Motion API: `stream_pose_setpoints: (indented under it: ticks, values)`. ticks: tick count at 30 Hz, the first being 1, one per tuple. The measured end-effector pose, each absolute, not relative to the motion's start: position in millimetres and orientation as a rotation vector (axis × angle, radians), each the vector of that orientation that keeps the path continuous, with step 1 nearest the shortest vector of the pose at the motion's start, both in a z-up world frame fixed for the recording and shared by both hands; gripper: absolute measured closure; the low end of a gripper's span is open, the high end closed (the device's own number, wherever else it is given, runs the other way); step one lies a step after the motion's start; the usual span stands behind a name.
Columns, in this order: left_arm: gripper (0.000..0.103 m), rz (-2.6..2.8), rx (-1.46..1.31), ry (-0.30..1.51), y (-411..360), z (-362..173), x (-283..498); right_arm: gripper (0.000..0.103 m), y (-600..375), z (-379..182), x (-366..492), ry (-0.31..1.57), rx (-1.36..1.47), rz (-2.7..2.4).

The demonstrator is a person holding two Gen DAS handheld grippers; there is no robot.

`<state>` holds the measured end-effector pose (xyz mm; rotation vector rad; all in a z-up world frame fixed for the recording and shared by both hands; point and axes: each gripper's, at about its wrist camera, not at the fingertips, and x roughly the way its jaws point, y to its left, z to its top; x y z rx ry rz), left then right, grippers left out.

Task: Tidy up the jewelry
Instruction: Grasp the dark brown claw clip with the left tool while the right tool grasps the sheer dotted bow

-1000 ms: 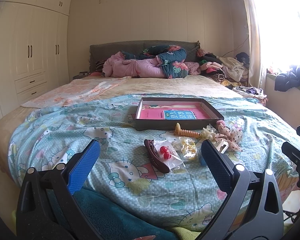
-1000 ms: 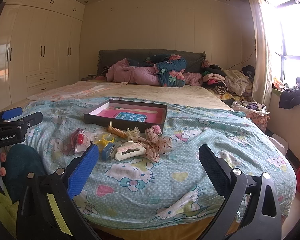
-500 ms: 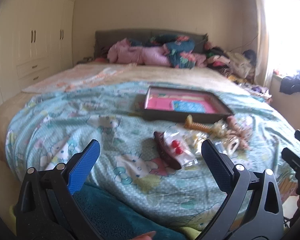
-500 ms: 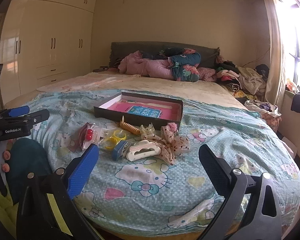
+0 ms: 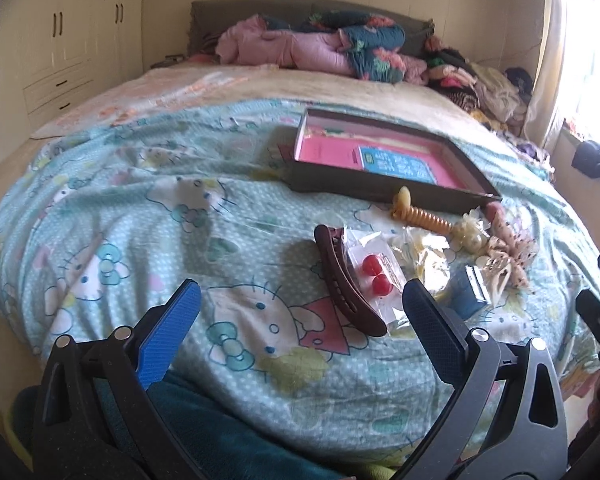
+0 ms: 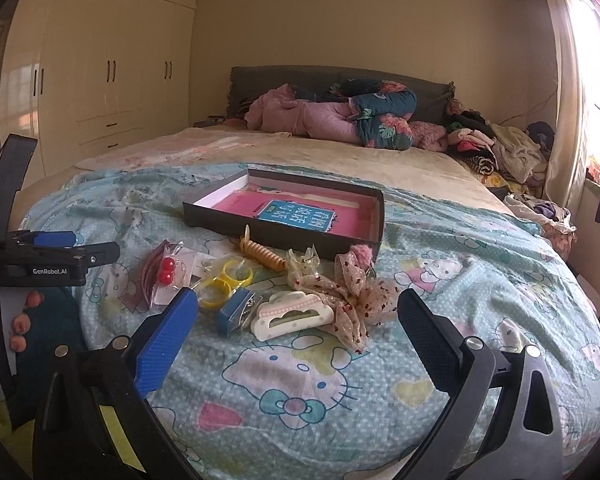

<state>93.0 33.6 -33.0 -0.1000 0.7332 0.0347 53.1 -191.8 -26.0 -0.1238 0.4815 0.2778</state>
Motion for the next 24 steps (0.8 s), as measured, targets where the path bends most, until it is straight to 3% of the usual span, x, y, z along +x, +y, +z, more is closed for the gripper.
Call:
stream_pose_setpoints:
  ticks: [6,13,19,21,24]
  values:
    - [0.02,0.032,-0.102,0.842,29,-51,120,0.006,-202,-33,73,0.499,-0.123,0.246]
    - [0.052,0.02,-0.144,0.949,31,-70,143,0.006,-218,-47,103,0.573,-0.108,0.203]
    - [0.068,0.016,-0.189,0.97,42,-75,142,0.006,-236,-64,138,0.656,-0.045,0.167]
    - [0.072,0.014,-0.201,0.978,44,-76,143,0.008,-241,-70,150,0.681,-0.031,0.152]
    - [0.079,0.0,-0.213,0.999,45,-81,147,0.023,-243,-78,164,0.715,-0.026,0.155]
